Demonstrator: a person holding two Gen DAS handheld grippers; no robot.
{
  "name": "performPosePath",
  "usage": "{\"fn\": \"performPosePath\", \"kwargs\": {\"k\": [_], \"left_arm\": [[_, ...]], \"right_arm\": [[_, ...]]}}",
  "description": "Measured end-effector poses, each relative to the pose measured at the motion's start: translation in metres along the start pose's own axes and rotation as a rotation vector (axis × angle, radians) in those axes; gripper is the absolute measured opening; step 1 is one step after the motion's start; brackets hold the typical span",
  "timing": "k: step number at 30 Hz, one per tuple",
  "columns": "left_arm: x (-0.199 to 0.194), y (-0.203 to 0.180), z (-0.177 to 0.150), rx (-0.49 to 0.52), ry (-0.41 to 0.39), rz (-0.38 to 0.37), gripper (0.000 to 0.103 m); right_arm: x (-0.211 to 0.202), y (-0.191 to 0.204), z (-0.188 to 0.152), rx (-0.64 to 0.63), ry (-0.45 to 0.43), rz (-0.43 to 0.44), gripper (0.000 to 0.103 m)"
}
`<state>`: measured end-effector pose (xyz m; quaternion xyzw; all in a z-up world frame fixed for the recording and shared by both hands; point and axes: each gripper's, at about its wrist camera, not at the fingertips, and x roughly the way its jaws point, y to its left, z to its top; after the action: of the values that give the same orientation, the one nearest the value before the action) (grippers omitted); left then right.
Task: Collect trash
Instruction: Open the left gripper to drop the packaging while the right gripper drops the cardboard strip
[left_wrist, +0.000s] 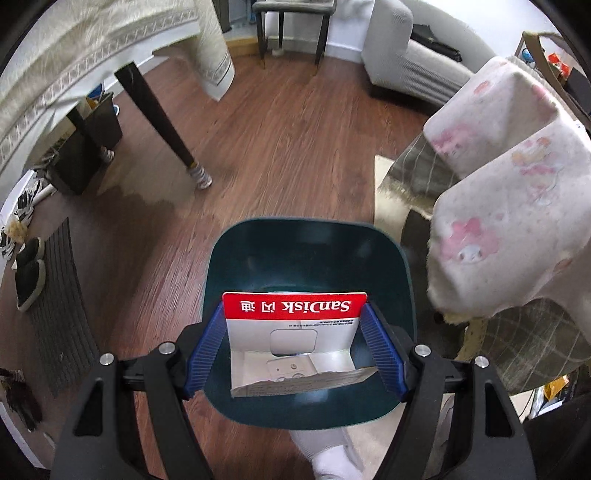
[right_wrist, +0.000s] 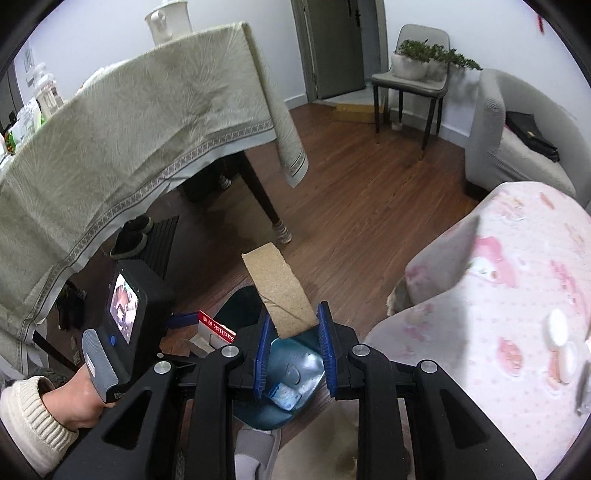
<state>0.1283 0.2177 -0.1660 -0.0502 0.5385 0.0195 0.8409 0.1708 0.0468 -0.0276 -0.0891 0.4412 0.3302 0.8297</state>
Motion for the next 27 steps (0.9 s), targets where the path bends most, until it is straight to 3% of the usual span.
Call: {"fn": "performPosePath", "kwargs": {"k": [9,14,27], "left_arm": [[0.022,0.01,-0.016,0.017,0.09,0.0,0.077],[0.023,0.014,-0.021,0.033,0.102,0.0,0.083],[-0.024,0.039,-0.01,-0.052,-0.06,0.002,0.072]], "right_arm": [[0.035,0.013,-0.004,-0.008,0.094,0.01,0.025],[0.052,0.015,-0.009,-0.002,0.133,0.011,0.025],[0.09,0.026,-0.021,-0.002,0.232,0.005,0.024]]}}
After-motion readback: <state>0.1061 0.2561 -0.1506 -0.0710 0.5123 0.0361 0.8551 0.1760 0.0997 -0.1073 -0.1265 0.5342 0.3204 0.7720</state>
